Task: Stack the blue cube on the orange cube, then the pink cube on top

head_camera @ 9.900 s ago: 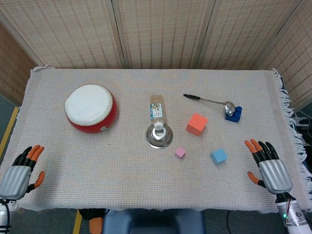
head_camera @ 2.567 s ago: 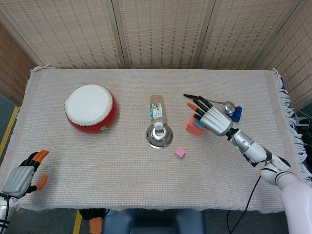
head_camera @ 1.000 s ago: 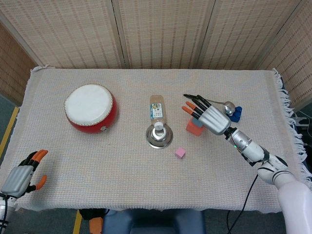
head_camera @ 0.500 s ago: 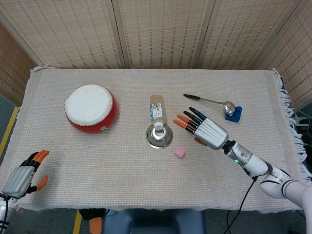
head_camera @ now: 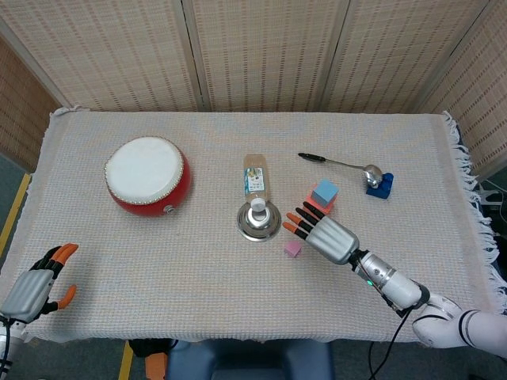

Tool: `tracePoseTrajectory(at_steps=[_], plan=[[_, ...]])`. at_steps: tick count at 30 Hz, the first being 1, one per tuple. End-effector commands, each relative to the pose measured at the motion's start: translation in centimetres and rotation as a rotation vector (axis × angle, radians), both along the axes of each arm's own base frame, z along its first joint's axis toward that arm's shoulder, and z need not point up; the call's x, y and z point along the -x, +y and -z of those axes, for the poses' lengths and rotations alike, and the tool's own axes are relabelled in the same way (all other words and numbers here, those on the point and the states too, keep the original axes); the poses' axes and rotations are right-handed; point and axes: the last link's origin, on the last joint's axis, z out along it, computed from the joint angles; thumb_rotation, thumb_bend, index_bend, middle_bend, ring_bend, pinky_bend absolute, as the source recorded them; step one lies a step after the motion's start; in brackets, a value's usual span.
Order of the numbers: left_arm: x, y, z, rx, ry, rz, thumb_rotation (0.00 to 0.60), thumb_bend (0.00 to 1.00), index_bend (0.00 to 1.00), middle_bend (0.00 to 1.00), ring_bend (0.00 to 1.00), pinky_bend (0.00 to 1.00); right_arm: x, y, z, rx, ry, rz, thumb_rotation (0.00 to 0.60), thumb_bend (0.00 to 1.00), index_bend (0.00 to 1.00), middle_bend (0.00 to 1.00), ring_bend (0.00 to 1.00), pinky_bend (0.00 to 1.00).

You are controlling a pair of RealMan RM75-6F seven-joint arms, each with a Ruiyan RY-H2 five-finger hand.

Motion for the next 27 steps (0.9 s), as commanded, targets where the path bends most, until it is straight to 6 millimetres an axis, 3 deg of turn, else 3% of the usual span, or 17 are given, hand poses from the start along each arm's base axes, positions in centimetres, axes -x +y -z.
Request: tracePoseTrajectory(at_steps=[1, 10, 22, 27], plan=[[0.0, 0.0, -0.1, -0.001, -0.002, 0.001, 0.6, 0.46, 0.0, 0.03, 0.0, 0.19, -0.8, 0.0, 2.0, -0.027, 0.017, 0.013, 0.6, 0.17, 0.13, 0.04, 0.0, 0.0], [0.1, 0.0, -0.4, -0.009, -0.006, -0.003, 0.6, 0.46, 0.0, 0.03, 0.0, 0.19, -0.7, -0.4, 4.8, -0.039, 0.033, 0.023, 0.6, 0.17, 0.21, 0.04, 0.0, 0.0], [0.2, 0.0, -0.4, -0.005, -0.009, -0.004, 0.6, 0.46, 0.0, 0.03, 0.0, 0.19, -0.4, -0.6, 6.1, -0.033, 0.032, 0.023, 0.6, 0.17, 0.45, 0.04, 0.0, 0.0], [0.2, 0.0, -0.5, -0.006, -0.01, -0.004, 0.6, 0.46, 0.0, 0.03, 0.0, 0.19, -0.5, -0.7, 5.8, -0.015, 0.0, 0.002, 0.6, 0.17, 0.54, 0.04, 0.0, 0.0]])
